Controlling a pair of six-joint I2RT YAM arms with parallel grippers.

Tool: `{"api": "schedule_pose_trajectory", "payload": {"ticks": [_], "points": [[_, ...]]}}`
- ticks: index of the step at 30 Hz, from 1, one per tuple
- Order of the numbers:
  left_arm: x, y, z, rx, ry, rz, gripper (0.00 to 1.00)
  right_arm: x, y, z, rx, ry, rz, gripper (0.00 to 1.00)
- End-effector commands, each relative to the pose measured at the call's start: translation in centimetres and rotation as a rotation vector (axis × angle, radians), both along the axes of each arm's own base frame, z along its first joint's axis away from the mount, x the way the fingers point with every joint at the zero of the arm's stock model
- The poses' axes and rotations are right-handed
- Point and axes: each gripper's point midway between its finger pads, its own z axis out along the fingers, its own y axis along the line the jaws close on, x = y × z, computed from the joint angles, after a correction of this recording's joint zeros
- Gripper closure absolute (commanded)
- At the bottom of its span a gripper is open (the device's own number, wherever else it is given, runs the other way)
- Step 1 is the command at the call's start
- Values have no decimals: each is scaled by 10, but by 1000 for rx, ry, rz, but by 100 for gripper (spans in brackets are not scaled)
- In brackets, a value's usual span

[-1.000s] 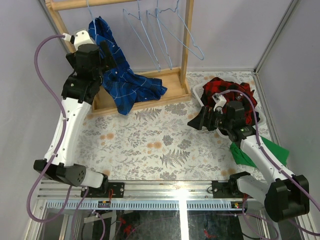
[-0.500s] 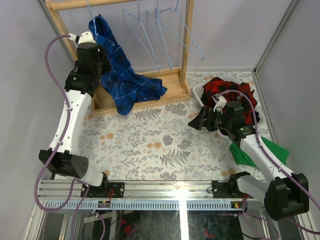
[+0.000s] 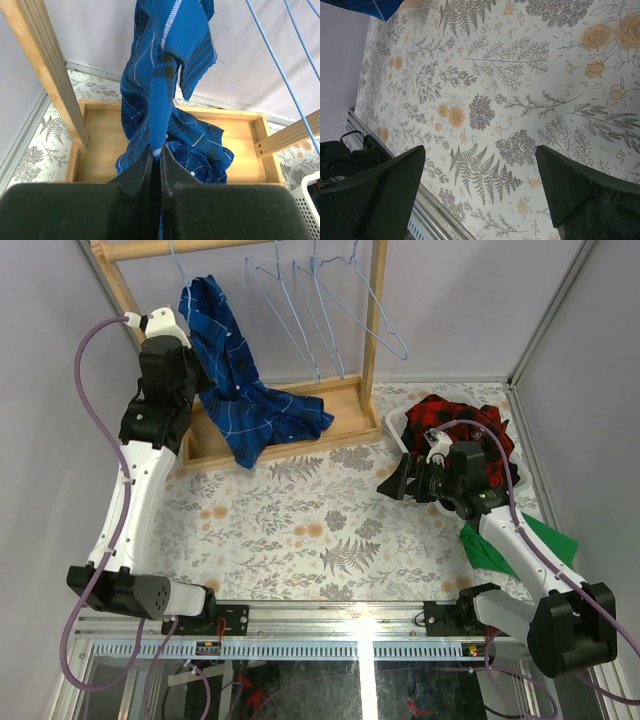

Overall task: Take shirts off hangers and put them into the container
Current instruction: Pick up the hanger from the clothesline.

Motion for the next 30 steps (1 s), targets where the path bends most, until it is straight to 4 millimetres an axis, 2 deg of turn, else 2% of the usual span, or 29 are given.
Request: {"api": "schedule_pose_trajectory", "payload": {"ticks": [1,9,13,16,19,23,30], "points": [[12,1,32,9,-144,-9,100,9,3,18,8,-53,5,1],[17,1,32,-17,-189,5,100,8,1,21,-3,-61,0,1],[20,-13,29,-57,-231,-65,100,9,3,23,13,-68,1,1],[22,-4,27,-66,-274,-10,100,9,5,22,24,-56,9,1],[25,-7,34,-67,-316,-25,100,9,4,19,12,-45,8,1],[26,0,47,-73,-371,13,100,10,3,20,9,-48,3,1],[14,4,66,-98,-458,28,100,10,2,19,2,-50,-3,1]]}}
